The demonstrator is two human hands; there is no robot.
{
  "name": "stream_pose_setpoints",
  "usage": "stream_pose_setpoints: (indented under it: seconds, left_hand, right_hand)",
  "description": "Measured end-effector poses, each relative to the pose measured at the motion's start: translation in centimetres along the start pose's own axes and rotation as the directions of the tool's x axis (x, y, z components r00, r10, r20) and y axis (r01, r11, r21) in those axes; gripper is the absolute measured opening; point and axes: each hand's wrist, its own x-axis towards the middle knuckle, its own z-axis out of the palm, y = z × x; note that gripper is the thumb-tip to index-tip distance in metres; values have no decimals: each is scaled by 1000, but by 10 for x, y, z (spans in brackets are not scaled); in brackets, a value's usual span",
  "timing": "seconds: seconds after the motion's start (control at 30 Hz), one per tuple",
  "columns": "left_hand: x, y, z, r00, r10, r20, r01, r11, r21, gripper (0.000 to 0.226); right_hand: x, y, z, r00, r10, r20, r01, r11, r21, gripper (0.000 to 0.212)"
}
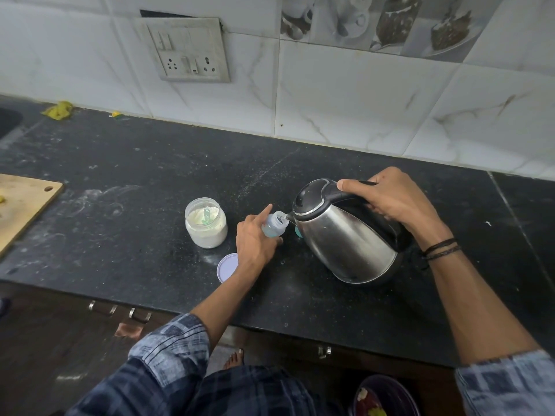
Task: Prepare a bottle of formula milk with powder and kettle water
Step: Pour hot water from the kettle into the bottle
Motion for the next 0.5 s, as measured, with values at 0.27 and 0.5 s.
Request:
stream_pose_setpoints:
  seconds: [0.27, 0.5]
  left_hand:
    - [0, -1, 1, 1000, -6, -2, 6, 1000, 3, 88]
    - [0, -2, 0, 1000, -13, 5, 13, 1000, 2, 89]
  right_hand:
    - [0, -2, 1, 1000, -3, 6, 3, 1000, -13, 70]
    - [3, -1, 0, 1000, 0, 7, 0, 1000, 0, 72]
